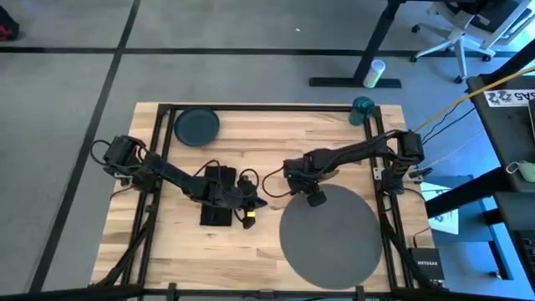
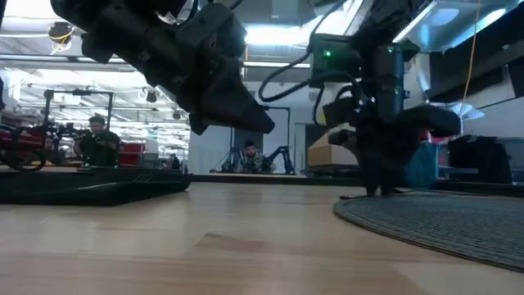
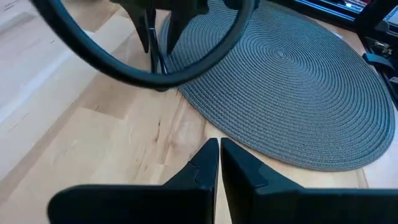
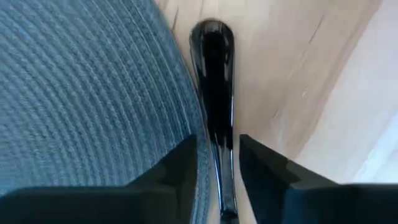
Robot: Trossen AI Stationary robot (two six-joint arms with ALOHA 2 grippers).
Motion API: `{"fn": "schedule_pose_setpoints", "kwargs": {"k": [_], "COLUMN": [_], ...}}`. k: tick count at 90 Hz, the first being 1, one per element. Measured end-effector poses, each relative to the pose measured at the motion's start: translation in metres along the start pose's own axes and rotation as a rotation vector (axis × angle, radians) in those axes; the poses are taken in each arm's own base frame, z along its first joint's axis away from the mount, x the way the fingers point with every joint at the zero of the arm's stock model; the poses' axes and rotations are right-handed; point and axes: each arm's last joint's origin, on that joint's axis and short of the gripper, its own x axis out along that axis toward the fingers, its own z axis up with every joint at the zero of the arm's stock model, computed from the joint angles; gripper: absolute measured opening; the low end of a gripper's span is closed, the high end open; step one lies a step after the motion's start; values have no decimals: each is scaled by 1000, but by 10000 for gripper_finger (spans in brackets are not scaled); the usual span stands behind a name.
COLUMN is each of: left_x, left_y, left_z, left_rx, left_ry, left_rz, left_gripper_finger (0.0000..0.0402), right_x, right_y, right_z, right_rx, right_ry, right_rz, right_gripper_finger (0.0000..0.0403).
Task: Set table place
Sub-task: Put the black knife on the gray table mat
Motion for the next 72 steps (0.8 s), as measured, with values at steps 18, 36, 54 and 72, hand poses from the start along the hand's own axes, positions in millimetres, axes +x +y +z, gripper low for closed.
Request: {"fn": "schedule_pose_setpoints", "kwargs": {"k": [18,36,54,72], "left_x": [0,0,0,0], "left_y": [0,0,0,-1], "left_z": [0,0,0,-1], "left_rx": [1,0,0,3], "left_ry": [0,0,0,1], "left_rz": [0,0,0,-4], "left_gripper_finger": [0,0,0,0], "right_x": [3,3,9,16], "right_y": [-6,-20,-27,-29], "right_z": [-4,-6,-3,-2], "right_rx": [7,49,61,61], "right_ry": [-31,-72,-103,-109], "right_rz": [-5,-11,-14,13], "right_gripper_finger": [109,83,61,43]}}
